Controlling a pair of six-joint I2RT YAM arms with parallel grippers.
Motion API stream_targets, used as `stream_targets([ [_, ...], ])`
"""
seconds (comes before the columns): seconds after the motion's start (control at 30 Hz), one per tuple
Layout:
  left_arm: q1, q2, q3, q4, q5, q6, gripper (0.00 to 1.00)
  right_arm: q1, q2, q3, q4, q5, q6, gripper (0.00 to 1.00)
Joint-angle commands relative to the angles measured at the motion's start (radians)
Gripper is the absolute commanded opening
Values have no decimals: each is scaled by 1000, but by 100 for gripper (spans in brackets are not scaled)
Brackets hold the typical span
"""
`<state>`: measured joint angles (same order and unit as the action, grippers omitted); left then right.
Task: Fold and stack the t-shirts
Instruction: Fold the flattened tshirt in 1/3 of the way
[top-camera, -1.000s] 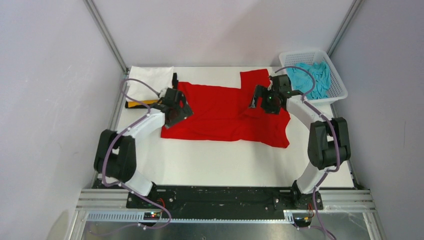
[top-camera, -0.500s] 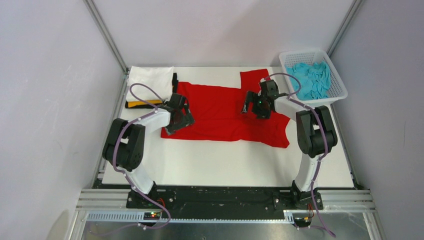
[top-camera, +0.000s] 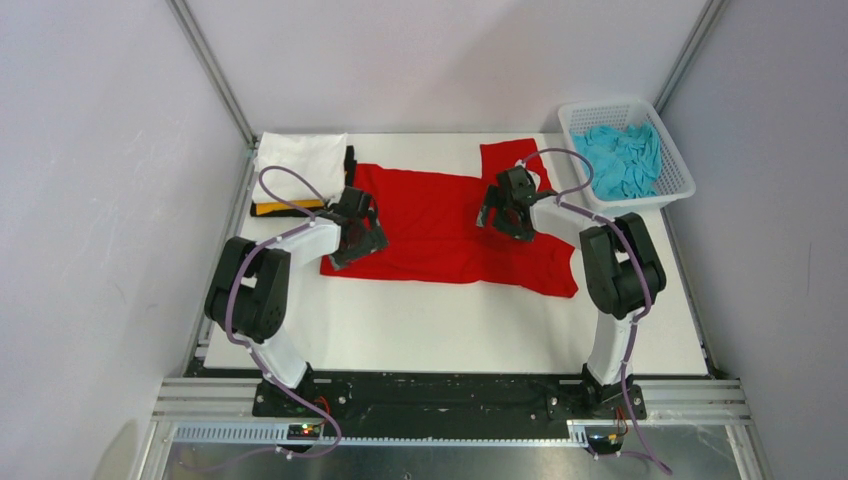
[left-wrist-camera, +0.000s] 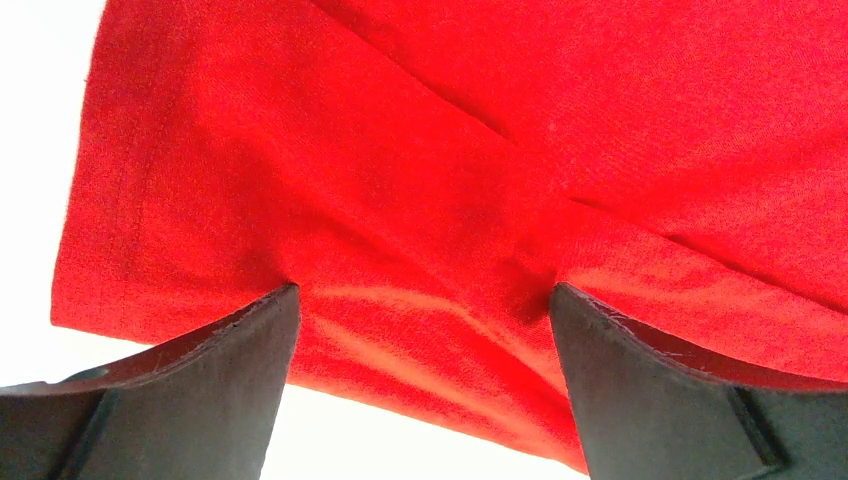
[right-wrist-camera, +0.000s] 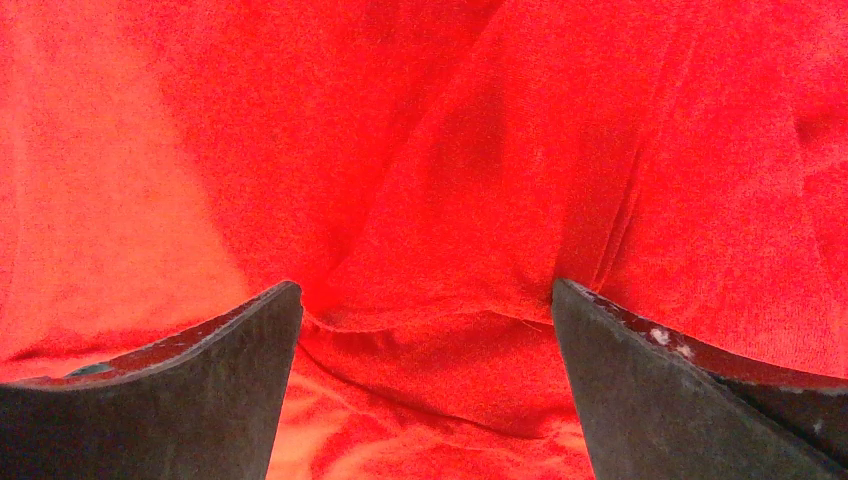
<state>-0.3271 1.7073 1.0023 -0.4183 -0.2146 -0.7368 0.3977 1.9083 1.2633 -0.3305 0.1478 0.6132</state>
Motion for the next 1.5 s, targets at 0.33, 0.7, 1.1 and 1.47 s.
stream_targets([
  [0.33, 11, -10, -24, 0, -33, 27, 100, -3, -67, -104, 187, 3, 79, 99],
  [0.7, 11, -11, -29, 0, -31, 35, 100, -6, 21, -88, 706, -21, 110, 99],
  [1.1, 11, -46, -43, 1, -26, 48, 100, 12, -166, -55, 96, -119, -836, 100],
  [1.47, 11, -46, -36, 0, -18, 69, 100, -49, -109, -22, -172, -189, -886, 81],
])
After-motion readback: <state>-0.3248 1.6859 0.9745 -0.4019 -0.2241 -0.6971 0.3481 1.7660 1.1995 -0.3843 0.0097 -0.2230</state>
